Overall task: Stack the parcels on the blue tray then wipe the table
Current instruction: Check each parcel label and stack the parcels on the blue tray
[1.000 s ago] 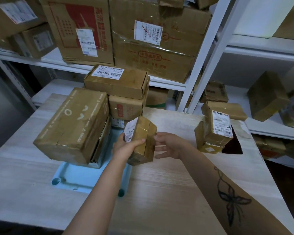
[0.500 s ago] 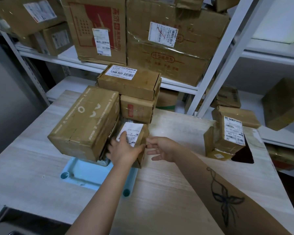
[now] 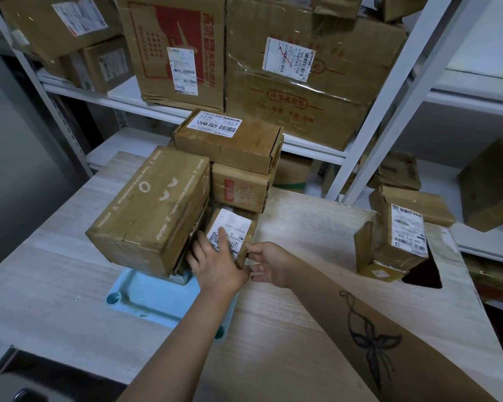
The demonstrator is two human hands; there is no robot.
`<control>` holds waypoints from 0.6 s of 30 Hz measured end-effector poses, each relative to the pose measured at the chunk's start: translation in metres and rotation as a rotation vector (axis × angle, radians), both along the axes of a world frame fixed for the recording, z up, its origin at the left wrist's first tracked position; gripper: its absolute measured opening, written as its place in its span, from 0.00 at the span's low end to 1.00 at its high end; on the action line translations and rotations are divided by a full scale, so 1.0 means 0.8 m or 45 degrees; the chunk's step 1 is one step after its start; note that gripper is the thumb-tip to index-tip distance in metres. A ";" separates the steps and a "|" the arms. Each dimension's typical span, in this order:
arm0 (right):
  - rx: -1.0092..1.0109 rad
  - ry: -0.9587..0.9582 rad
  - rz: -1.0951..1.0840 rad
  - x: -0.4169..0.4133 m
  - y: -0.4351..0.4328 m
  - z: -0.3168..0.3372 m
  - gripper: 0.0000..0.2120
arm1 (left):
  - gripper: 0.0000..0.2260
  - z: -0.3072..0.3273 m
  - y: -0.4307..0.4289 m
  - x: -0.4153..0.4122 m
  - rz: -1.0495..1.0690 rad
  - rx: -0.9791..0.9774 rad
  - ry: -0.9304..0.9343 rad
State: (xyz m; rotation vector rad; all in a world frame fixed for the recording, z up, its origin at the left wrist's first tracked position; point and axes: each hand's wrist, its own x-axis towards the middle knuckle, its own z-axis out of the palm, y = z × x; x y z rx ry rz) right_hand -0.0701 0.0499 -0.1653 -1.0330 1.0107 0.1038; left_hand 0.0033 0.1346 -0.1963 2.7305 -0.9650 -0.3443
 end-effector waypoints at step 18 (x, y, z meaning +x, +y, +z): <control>-0.098 0.103 0.070 -0.004 -0.008 -0.006 0.17 | 0.34 -0.013 -0.002 -0.004 -0.013 0.059 0.012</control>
